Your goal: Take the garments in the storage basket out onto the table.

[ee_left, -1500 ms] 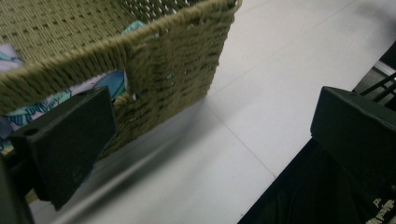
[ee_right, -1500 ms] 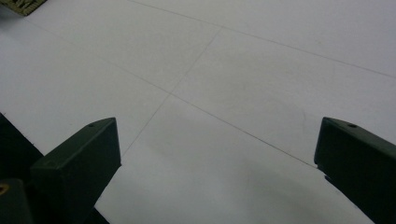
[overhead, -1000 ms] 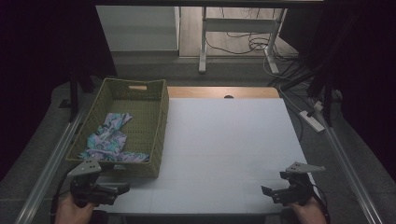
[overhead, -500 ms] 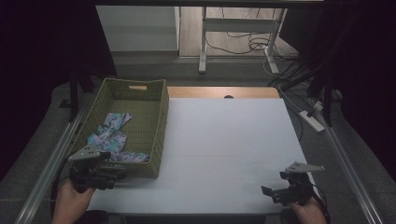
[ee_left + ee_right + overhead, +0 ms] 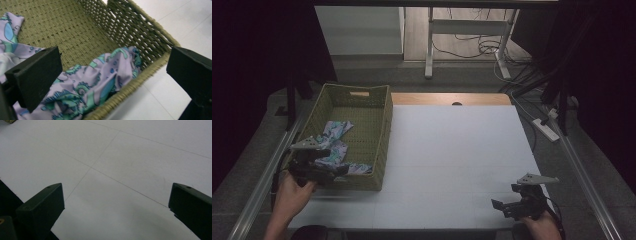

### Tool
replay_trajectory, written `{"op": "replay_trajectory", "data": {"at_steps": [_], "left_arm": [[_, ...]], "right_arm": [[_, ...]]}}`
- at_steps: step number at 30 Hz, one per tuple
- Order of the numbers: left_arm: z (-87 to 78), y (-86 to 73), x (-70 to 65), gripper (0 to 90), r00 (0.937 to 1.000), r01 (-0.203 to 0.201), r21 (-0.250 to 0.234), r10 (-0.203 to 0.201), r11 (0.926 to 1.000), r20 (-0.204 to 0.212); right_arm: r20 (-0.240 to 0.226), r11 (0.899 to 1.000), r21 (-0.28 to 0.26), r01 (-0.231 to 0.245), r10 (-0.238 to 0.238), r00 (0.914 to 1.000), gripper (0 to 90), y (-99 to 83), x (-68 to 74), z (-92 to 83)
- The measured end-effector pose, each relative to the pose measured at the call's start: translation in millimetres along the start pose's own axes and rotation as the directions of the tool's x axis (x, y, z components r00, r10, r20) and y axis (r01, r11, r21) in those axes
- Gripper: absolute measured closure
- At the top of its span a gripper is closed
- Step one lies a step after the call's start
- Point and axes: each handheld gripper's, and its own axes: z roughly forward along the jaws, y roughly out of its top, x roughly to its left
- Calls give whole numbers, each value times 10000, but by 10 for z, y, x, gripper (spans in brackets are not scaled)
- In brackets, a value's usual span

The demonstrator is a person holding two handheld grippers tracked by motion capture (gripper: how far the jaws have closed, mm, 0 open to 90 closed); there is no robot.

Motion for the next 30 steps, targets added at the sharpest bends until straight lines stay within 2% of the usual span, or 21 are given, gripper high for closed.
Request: {"op": "replay_trajectory", "data": {"at_steps": [3,7,12,17,19,21,24,25,30], "left_arm": [[20,56,34,0,10000,59,95,-59,9999,29],[82,205,134,0,9990,333,204,-327,9992,-292],[152,311,234,0,9979,551,346,-539,9979,-359],[303,463,424,0,9962,770,716,-737,9945,-469],[333,483,454,0,9958,794,807,-753,9936,-523],[424,530,547,1,9946,848,1075,-776,9906,-695],[480,553,605,2,9937,934,1229,-848,9880,-738],[552,575,685,2,9918,1040,1478,-914,9835,-895],[682,588,853,6,9848,1374,1980,-1124,9705,-1323]], "right_arm": [[-13,10000,22,28,-28,10000,3,1,-2,3],[-10,10000,31,25,-25,10000,3,1,-3,6],[-44,10000,65,17,-16,10000,3,1,-7,7],[-82,9999,124,56,-55,10000,4,4,-1,14],[-82,9999,134,91,-90,9999,4,3,0,15],[-103,9999,127,91,-90,9999,4,3,-2,14],[-131,9999,135,85,-83,9999,4,3,-4,15],[-135,9999,138,93,-92,9999,4,3,-4,15],[-161,9998,140,127,-125,9998,4,3,-2,15]]}}
